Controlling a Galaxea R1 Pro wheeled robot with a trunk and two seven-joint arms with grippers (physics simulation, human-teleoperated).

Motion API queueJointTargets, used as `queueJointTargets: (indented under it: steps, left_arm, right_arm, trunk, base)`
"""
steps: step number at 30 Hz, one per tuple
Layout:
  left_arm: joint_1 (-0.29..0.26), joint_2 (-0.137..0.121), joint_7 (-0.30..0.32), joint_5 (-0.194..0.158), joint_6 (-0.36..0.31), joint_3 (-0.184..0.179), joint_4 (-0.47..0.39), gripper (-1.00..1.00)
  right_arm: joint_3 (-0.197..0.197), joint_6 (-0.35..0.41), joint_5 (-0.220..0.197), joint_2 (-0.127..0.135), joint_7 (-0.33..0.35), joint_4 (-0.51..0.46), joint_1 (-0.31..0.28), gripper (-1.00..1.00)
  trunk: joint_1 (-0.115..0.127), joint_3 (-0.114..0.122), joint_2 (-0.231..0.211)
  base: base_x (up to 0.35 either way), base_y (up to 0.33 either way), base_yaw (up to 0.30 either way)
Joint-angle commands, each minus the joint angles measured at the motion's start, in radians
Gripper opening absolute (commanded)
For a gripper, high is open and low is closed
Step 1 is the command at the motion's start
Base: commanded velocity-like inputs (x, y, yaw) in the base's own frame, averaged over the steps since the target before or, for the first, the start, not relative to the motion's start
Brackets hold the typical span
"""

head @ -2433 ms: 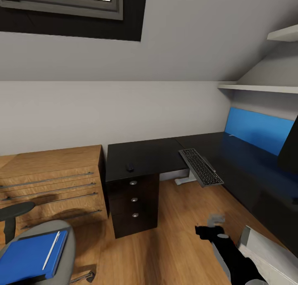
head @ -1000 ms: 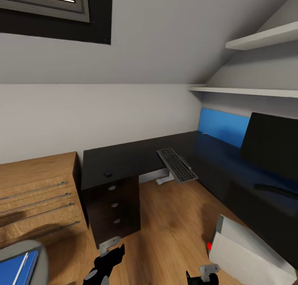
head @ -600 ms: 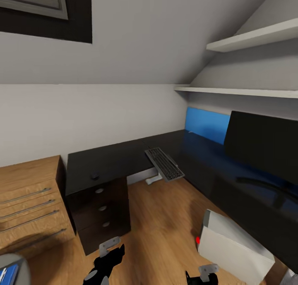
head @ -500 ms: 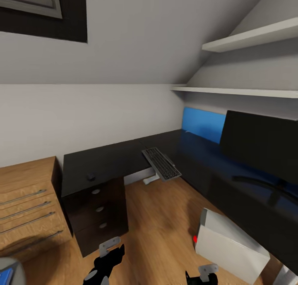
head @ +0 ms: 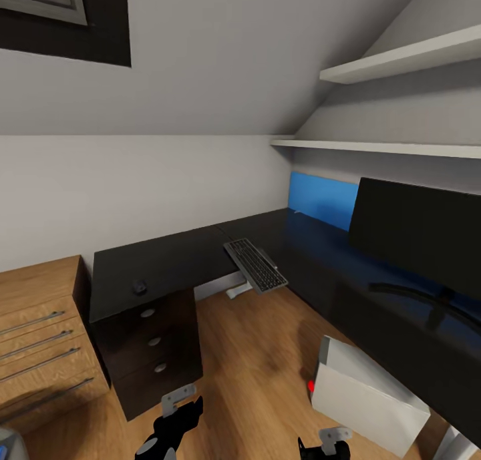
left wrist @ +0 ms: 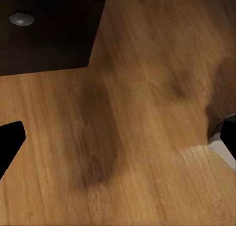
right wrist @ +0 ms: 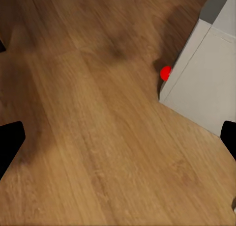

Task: In the bedroom, organize the workspace by keeping the computer under the desk, ensuring the monitor is on the desk, placing the keyboard on the desk next to the monitor, placing the mouse on the desk next to the keyboard, moving the folder from the swivel chair onto the desk next to the mouse, stacking the notebook on top of the folder with the pen on top of the notebook, and positioning the swivel chair next to the desk.

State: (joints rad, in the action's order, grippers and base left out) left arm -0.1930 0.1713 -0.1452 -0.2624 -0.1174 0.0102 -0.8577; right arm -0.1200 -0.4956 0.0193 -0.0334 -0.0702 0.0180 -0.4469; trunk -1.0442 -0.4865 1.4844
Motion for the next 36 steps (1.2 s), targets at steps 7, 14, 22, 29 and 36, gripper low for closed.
queueJointTargets:
  steps: [7, 14, 22, 29, 36]
  left_arm:
    - [0.000, 0.001, 0.000, -0.008, -0.003, 0.000, -0.001, 1.00]
    - [-0.001, 0.003, -0.005, -0.008, 0.001, -0.006, -0.019, 1.00]
    - [-0.074, 0.002, -0.036, -0.240, -0.125, -0.004, -0.093, 1.00]
    - [-0.137, -0.005, -0.106, -0.602, -0.180, -0.003, -0.073, 1.00]
    - [-0.151, -0.007, -0.119, -0.796, -0.187, -0.005, -0.069, 1.00]
  right_arm:
    - [-0.007, -0.003, 0.002, -0.001, -0.007, 0.002, 0.000, 1.00]
    - [-0.007, -0.003, 0.002, -0.008, -0.006, 0.002, 0.004, 1.00]
    - [-0.006, -0.003, 0.002, -0.012, -0.006, 0.002, 0.006, 1.00]
    - [-0.006, -0.003, 0.002, -0.010, -0.006, 0.002, 0.006, 1.00]
    - [-0.005, -0.003, 0.002, -0.009, -0.007, 0.002, 0.007, 1.00]
  trunk:
    - [0.000, -0.001, 0.001]
    - [0.000, -0.001, 0.001]
    - [0.000, -0.001, 0.001]
    - [0.000, -0.001, 0.001]
    - [0.000, -0.001, 0.001]
  base:
    - [0.007, 0.000, -0.001]
    - [0.001, 0.000, 0.000]
    - [0.000, 0.000, 0.000]
    - [0.000, 0.000, 0.000]
    - [0.000, 0.000, 0.000]
